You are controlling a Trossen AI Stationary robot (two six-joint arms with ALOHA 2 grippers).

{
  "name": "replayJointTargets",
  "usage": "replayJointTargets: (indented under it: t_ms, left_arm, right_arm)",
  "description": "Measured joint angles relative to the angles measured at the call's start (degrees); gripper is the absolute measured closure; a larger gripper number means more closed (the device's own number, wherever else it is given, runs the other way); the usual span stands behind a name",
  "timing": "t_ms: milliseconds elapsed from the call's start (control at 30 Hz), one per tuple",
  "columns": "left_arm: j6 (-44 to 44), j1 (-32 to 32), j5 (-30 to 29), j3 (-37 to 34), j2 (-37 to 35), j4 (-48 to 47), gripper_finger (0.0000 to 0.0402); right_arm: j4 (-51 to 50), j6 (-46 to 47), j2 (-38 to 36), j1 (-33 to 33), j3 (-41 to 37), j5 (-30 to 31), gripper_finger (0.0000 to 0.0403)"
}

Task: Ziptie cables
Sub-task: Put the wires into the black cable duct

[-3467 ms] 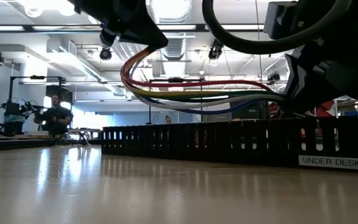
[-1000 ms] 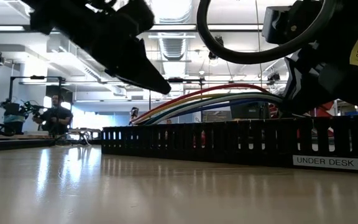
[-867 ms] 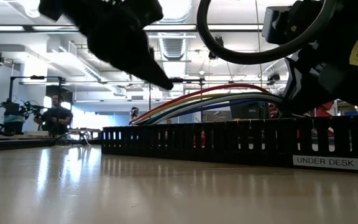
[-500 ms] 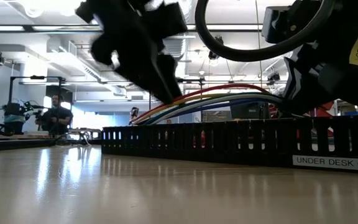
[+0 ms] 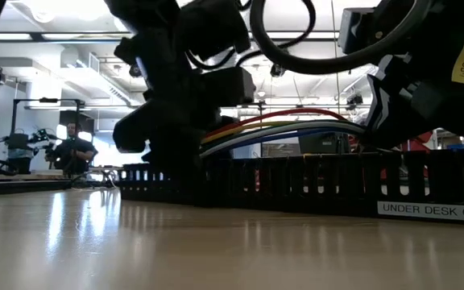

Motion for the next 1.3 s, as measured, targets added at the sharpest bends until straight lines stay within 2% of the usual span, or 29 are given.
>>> replayJointTargets:
  t_ms: [167,333,467,767,867,1067,1300]
  left_arm:
    - [-2.0,0.1,0.3,0.0,1.4,0.4,0.0092]
    - [-11.3,0.5,0.5,-0.3,1.7,0.1,0.0092]
    - [-14.4,0.6,1.3,-0.5,1.7,0.3,0.0095]
    - [-20.8,0.7,1.6,-0.6,1.8,0.4,0.0187]
    - [-22.1,0.8,2.0,-0.6,1.8,0.4,0.0187]
    - [-20.3,0.3,2.7,-0.6,1.8,0.8,0.0156]
    - [-21.6,0.1,2.5,-0.7,1.8,1.0,0.0182]
  right_arm:
    - [0.1,-0.9,0.0,0.0,0.0,0.0,0.0394]
    - [-0.7,-4.6,0.1,-0.1,0.6,0.2,0.0394]
    - [-1.9,-8.2,0.2,-0.1,1.5,0.5,0.0394]
    - [-5.2,-14.2,0.2,0.0,3.3,-0.2,0.0394]
    - [-5.8,-16.1,0.2,0.0,3.5,-1.4,0.0394]
    - [-12.9,-17.0,0.2,-0.2,3.5,-1.8,0.0394]
    - [-11.0,-18.4,0.4,-0.7,3.3,-1.0,0.0394]
